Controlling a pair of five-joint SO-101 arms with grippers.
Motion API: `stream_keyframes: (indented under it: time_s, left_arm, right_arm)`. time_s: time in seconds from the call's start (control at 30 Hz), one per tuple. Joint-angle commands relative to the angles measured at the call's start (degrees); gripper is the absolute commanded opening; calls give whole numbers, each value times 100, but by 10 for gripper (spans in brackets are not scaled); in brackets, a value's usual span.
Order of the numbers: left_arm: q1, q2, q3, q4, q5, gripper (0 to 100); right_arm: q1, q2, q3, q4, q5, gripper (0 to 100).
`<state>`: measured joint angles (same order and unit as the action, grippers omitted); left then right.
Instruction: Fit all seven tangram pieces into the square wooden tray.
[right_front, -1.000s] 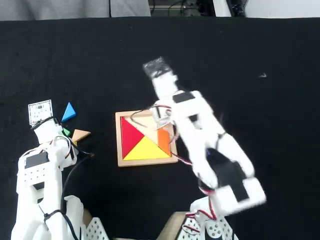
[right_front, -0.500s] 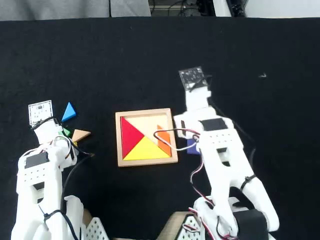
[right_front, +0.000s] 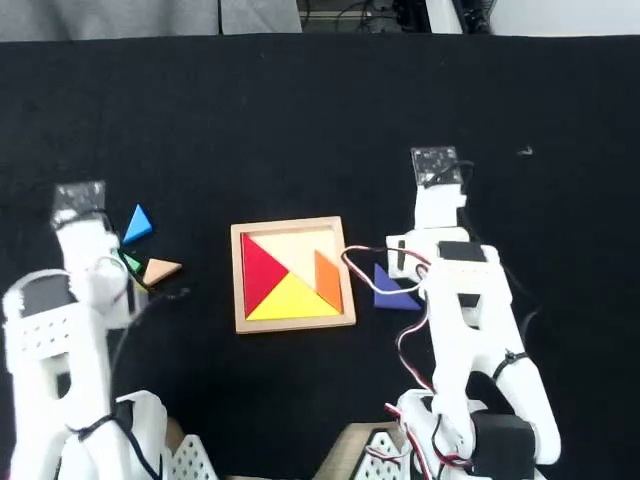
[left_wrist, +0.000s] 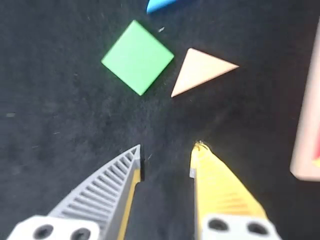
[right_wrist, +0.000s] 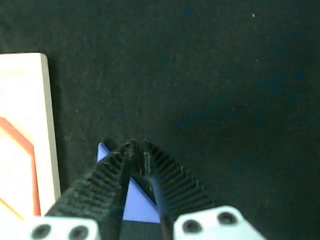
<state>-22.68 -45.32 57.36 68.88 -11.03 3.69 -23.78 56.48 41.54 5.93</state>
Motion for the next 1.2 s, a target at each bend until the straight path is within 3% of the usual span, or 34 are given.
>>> stream_keyframes:
  time_s: [0.0,0.17,0.4,0.53,0.8,0.93,1.03,1.17]
  left_arm:
    - [31,-26,-2167,1820,-360,172]
    - [31,-26,-2545,2347,-686,172]
    - [-48,492,-2009,1943,-686,171]
    - [-752,844,-2105,1600,-747,171]
    - [-2176,2084,-3134,1626,-2119,175]
    - [-1745,3121,-3890,2435,-2602,295]
    - [-989,3684,-4620,3007,-2840,289]
    - [-277,4202,-5473,2532,-2382,274]
  right_arm:
    - [88,-13,-22,-97,-53,11]
    - [79,-13,-22,-97,-53,11]
    - [79,-13,22,-97,-53,11]
    - [79,4,31,-97,-53,11]
    - [79,-4,31,-97,-18,11]
    - [70,31,4,-105,-9,11]
    - [70,40,48,-246,-9,11]
    - [70,40,92,-299,0,11]
